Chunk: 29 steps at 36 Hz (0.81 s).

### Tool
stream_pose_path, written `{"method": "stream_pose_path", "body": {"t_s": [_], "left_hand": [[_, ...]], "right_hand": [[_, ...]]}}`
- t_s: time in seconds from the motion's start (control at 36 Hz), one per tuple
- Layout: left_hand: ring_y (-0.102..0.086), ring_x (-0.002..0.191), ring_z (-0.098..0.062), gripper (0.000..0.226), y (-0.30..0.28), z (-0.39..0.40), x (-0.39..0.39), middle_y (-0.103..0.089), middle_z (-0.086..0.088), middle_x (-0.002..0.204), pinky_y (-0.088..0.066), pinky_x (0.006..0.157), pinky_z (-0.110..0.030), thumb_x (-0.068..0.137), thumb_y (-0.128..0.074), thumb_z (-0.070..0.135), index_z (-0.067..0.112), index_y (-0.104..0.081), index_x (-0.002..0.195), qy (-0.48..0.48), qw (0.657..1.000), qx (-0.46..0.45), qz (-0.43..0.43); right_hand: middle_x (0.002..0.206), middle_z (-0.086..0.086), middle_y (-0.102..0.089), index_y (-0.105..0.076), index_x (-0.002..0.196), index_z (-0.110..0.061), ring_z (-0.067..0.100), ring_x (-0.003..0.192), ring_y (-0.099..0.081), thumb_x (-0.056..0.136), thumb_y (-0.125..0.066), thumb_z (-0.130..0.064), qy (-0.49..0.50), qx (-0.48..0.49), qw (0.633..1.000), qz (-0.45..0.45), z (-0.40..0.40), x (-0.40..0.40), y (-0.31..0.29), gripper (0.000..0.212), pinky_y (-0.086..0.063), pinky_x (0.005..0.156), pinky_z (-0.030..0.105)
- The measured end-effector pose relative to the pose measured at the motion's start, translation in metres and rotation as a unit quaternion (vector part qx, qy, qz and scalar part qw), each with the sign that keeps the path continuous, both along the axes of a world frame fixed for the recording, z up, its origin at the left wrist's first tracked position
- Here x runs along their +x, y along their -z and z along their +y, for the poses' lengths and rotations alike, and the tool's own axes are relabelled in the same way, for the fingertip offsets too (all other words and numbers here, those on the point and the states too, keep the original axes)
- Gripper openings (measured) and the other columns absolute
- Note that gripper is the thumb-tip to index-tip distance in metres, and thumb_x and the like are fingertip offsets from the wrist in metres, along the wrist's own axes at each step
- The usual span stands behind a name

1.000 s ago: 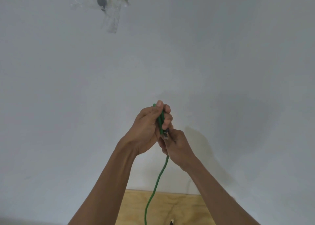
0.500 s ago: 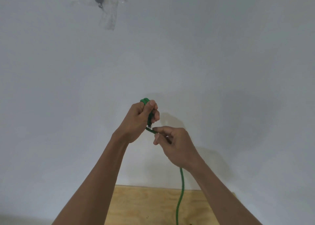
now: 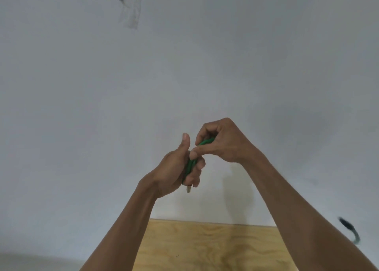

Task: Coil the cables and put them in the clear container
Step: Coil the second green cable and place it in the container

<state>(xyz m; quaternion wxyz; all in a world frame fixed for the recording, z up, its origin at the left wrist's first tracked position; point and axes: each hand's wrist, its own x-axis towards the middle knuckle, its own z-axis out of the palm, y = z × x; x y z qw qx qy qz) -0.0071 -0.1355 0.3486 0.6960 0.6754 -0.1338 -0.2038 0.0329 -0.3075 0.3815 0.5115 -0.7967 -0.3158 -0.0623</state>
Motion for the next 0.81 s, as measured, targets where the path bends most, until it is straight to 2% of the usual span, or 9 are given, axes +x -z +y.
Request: {"method": "stream_pose_path", "body": {"t_s": [0.14,0.19,0.31,0.36,0.44,0.5,0.56,0.64,0.81], "left_hand": [[-0.029,0.049,-0.02,0.073,-0.004,-0.008,-0.006,-0.035,-0.004,0.048,-0.044,0.062,-0.033,0.095,-0.021,0.069,0.011,-0.058,0.072,0.039,0.995,-0.071,0.05],[-0.031,0.049,-0.019,0.066,-0.004,-0.011,-0.008,-0.037,-0.003,0.05,-0.045,0.063,-0.033,0.096,-0.028,0.066,0.012,-0.058,0.074,0.055,0.993,-0.087,0.056],[-0.037,0.048,-0.017,0.044,-0.003,-0.017,-0.011,-0.04,-0.002,0.052,-0.047,0.064,-0.033,0.1,-0.042,0.048,0.011,-0.057,0.08,0.087,0.985,-0.145,0.041],[-0.04,0.049,-0.016,0.036,-0.006,-0.022,-0.012,-0.041,-0.002,0.054,-0.048,0.066,-0.033,0.101,-0.043,0.037,0.01,-0.056,0.082,0.095,0.979,-0.178,0.028],[-0.042,0.049,-0.016,0.029,-0.011,-0.03,-0.011,-0.043,-0.003,0.055,-0.05,0.065,-0.033,0.102,-0.045,0.027,0.008,-0.058,0.084,0.071,0.974,-0.215,0.001],[-0.043,0.05,-0.017,0.028,-0.015,-0.033,-0.007,-0.044,-0.004,0.056,-0.051,0.066,-0.033,0.102,-0.045,0.024,0.007,-0.059,0.085,0.04,0.971,-0.235,-0.014],[-0.044,0.052,-0.017,0.027,-0.02,-0.032,-0.001,-0.045,-0.004,0.057,-0.05,0.068,-0.033,0.103,-0.044,0.024,0.007,-0.057,0.087,0.007,0.969,-0.247,-0.023],[-0.044,0.053,-0.017,0.027,-0.024,-0.025,0.007,-0.046,-0.005,0.059,-0.047,0.07,-0.034,0.104,-0.041,0.026,0.007,-0.053,0.089,-0.024,0.969,-0.243,-0.035],[-0.044,0.054,-0.017,0.029,-0.027,-0.018,0.015,-0.048,-0.005,0.059,-0.05,0.07,-0.031,0.104,-0.042,0.026,0.006,-0.056,0.088,-0.098,0.968,-0.219,-0.077]], "right_hand": [[0.065,0.009,-0.067,-0.069,0.071,0.0,0.023,0.064,-0.061,0.065,-0.087,-0.017,-0.043,0.105,0.991,0.07,-0.004,0.012,0.021,0.026,-0.051,0.064,0.03],[0.068,0.006,-0.068,-0.071,0.073,-0.005,0.023,0.068,-0.062,0.068,-0.084,-0.027,-0.059,0.149,0.981,0.106,-0.006,0.013,0.03,0.026,-0.052,0.069,0.03],[0.064,0.011,-0.061,-0.067,0.081,0.005,0.029,0.069,-0.05,0.074,-0.077,-0.054,-0.058,0.212,0.962,0.161,-0.004,0.011,0.049,0.06,-0.042,0.069,0.042],[0.064,0.013,-0.059,-0.068,0.076,-0.004,0.025,0.062,-0.051,0.079,-0.07,-0.055,-0.05,0.227,0.956,0.181,-0.004,0.006,0.053,0.052,-0.044,0.064,0.035],[0.056,-0.001,-0.064,-0.071,0.063,-0.025,0.011,0.046,-0.06,0.084,-0.071,-0.041,-0.076,0.242,0.946,0.201,-0.002,-0.005,0.064,0.026,-0.049,0.047,0.02],[0.063,-0.012,-0.068,-0.075,0.07,-0.033,0.005,0.063,-0.065,0.073,-0.077,-0.049,-0.092,0.268,0.941,0.186,0.004,-0.012,0.074,0.017,-0.054,0.065,0.02],[0.069,-0.015,-0.065,-0.073,0.073,-0.033,0.009,0.071,-0.06,0.088,-0.067,-0.041,-0.052,0.273,0.943,0.184,0.012,-0.017,0.084,0.019,-0.049,0.075,0.03],[0.057,-0.01,-0.052,-0.064,0.066,-0.027,0.009,0.057,-0.043,0.101,-0.041,0.001,0.014,0.255,0.945,0.204,0.024,-0.021,0.091,0.051,-0.038,0.063,0.031],[0.069,0.001,-0.058,-0.066,0.079,-0.01,0.013,0.057,-0.042,0.103,-0.05,-0.022,0.047,0.224,0.953,0.2,0.039,-0.037,0.086,0.031,-0.037,0.057,0.031]]}}
